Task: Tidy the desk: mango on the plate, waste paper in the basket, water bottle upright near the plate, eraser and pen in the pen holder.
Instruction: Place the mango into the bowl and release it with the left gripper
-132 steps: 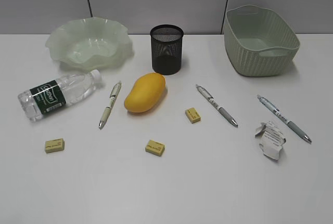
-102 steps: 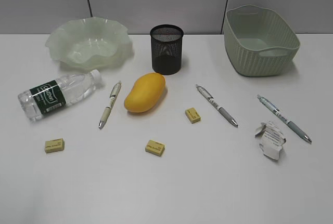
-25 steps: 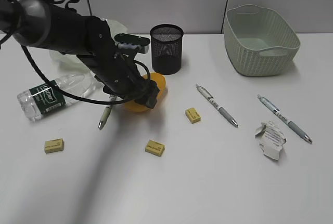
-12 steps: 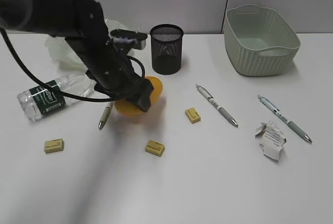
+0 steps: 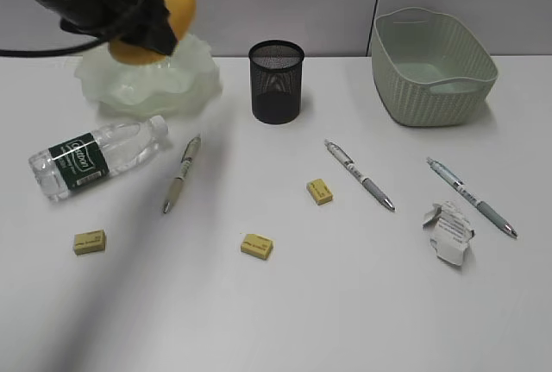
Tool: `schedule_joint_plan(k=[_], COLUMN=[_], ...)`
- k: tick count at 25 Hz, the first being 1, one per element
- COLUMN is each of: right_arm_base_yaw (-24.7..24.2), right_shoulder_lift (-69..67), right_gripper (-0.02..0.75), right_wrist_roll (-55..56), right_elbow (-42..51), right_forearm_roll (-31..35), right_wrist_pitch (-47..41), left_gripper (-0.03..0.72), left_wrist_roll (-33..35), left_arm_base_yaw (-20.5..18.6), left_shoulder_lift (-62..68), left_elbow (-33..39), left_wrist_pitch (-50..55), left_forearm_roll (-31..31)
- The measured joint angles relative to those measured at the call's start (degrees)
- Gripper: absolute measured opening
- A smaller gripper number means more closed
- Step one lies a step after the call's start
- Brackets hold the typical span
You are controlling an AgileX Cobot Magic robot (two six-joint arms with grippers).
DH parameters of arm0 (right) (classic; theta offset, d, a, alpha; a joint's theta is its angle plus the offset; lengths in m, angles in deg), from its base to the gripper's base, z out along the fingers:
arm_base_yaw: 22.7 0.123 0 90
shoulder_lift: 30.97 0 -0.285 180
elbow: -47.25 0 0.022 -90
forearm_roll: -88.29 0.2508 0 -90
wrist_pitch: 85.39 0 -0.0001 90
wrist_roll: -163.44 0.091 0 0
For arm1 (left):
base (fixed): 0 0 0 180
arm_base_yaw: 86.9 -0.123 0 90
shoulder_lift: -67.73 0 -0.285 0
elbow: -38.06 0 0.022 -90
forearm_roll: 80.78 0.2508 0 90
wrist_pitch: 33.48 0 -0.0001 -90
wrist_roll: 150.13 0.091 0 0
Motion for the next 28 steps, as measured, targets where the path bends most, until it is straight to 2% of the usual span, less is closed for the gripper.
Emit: schedule_joint_plan(k=[4, 8, 14, 23, 28], right_arm_base_yaw=[0.00, 0.00, 0.00, 0.00, 0.00], right_shoulder_lift=[0.00, 0.00, 0.00, 0.00, 0.00], right_gripper=[0.549, 0.549, 0.549, 0.549, 0.549], right_wrist_roll=[0.00, 0.00, 0.00, 0.00, 0.00], right_elbow=[0.00, 0.00, 0.00, 0.00, 0.00], right_forearm_roll=[0.00, 0.00, 0.00, 0.00, 0.00], right_wrist_pitch=[0.00, 0.00, 0.00, 0.00, 0.00], left_gripper=[0.554, 0.554, 0.554, 0.554, 0.603], left_wrist_roll=[0.00, 0.00, 0.00, 0.00, 0.00], left_arm_base_yaw=[-6.61, -10.10, -10.56, -10.56, -10.56], left_shoulder_lift=[0.08, 2.85, 11.18, 20.02, 20.74], left_elbow=[0.00, 0.00, 0.00, 0.00, 0.00], left_wrist_pitch=[-5.30, -11.36, -23.38, -36.03, -38.84], left_forearm_roll=[-0.46, -0.46, -0.73, -1.44, -3.92])
